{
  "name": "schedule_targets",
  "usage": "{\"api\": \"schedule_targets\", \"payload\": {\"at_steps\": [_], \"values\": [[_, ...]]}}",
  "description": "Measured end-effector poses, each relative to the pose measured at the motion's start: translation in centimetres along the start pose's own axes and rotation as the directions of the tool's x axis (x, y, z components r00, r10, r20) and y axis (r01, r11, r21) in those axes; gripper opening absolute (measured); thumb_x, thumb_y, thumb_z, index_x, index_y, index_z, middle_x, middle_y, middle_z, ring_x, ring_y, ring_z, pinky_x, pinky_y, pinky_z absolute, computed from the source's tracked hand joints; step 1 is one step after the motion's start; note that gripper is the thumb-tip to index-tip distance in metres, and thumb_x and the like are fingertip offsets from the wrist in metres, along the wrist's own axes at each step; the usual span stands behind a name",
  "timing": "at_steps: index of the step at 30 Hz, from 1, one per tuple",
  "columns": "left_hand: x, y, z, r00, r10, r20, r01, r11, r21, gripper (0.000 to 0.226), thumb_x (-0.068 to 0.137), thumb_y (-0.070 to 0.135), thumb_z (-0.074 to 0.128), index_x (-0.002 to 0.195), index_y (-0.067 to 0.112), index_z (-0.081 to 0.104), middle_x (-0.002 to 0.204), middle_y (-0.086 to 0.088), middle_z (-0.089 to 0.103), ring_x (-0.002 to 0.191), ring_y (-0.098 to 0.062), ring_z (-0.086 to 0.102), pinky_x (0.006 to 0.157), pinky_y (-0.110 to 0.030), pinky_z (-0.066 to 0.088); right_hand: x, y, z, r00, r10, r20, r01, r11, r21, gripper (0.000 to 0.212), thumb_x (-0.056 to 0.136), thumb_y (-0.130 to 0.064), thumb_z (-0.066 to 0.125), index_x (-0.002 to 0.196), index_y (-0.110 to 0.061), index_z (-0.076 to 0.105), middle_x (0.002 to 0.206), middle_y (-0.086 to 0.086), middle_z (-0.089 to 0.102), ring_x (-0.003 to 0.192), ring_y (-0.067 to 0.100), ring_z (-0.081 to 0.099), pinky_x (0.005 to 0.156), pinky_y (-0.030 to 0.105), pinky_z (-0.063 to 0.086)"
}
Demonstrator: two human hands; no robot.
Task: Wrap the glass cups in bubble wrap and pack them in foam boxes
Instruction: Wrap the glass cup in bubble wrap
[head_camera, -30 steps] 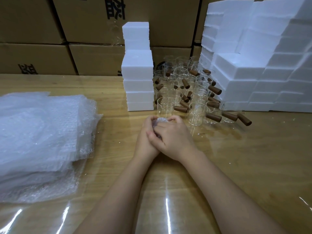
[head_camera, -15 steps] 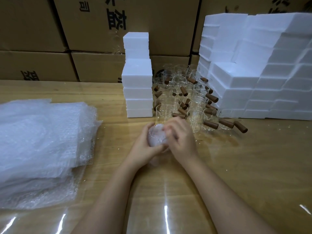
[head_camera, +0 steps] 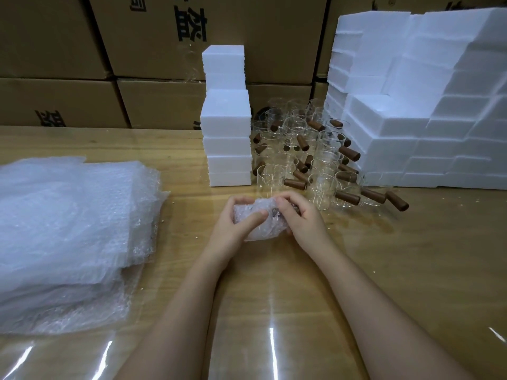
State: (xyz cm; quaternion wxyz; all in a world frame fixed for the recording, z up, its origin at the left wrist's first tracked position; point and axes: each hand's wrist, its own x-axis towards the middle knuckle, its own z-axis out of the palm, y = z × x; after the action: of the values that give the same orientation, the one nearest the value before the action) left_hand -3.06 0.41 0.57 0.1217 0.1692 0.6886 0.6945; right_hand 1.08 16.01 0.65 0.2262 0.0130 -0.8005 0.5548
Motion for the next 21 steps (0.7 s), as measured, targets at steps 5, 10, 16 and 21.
{"api": "schedule_targets", "payload": {"at_steps": [5,10,16,21], "values": [[0.0,-0.1,-0.1,0.999,0.029,-0.024,-0.029,1.0,0.008,0.056,0.051,0.049,0.078,0.103,0.034,0.063,0.107,0.009,0.063,0.096,-0.013,0.066,0.074,-0.026,0.054,-0.1,-0.1,0.2,0.999,0.033,0.035,-0.037,0.992,0.122,0.022,0.093,-0.021,0.052,0.097,-0.034,0.069,0.082,-0.021,0.065,0.069,-0.005,0.056,0.063,0.01,0.041],[-0.1,-0.5,0.5,0.986,0.156,-0.061,-0.137,0.961,0.241,0.035,0.057,0.045,0.075,0.089,0.039,0.06,0.103,0.02,0.06,0.106,-0.005,0.054,0.086,-0.016,0.043,-0.2,-0.1,0.4,0.999,0.01,-0.037,-0.007,0.998,0.063,0.037,0.092,-0.002,0.052,0.095,-0.035,0.067,0.104,-0.002,0.059,0.085,-0.004,0.056,0.077,0.008,0.042],[-0.1,-0.5,1.1,0.972,0.235,-0.008,-0.204,0.859,0.47,0.046,0.054,0.063,0.061,0.094,0.048,0.042,0.107,0.028,0.049,0.113,-0.008,0.048,0.102,-0.037,0.038,-0.4,0.4,0.0,0.993,0.028,-0.117,-0.05,0.981,-0.186,0.013,0.09,-0.029,0.06,0.078,-0.026,0.055,0.082,-0.006,0.057,0.075,0.008,0.053,0.072,0.028,0.042],[-0.5,-0.7,1.4,0.937,0.349,0.002,-0.302,0.807,0.507,0.071,0.055,0.06,0.064,0.115,0.041,0.031,0.11,0.024,0.044,0.114,-0.014,0.05,0.099,-0.036,0.042,-0.2,-0.9,0.5,0.991,-0.039,-0.129,-0.022,0.898,-0.44,0.021,0.088,-0.037,0.058,0.108,-0.03,0.057,0.083,-0.02,0.054,0.081,0.001,0.051,0.092,0.039,0.042]]}}
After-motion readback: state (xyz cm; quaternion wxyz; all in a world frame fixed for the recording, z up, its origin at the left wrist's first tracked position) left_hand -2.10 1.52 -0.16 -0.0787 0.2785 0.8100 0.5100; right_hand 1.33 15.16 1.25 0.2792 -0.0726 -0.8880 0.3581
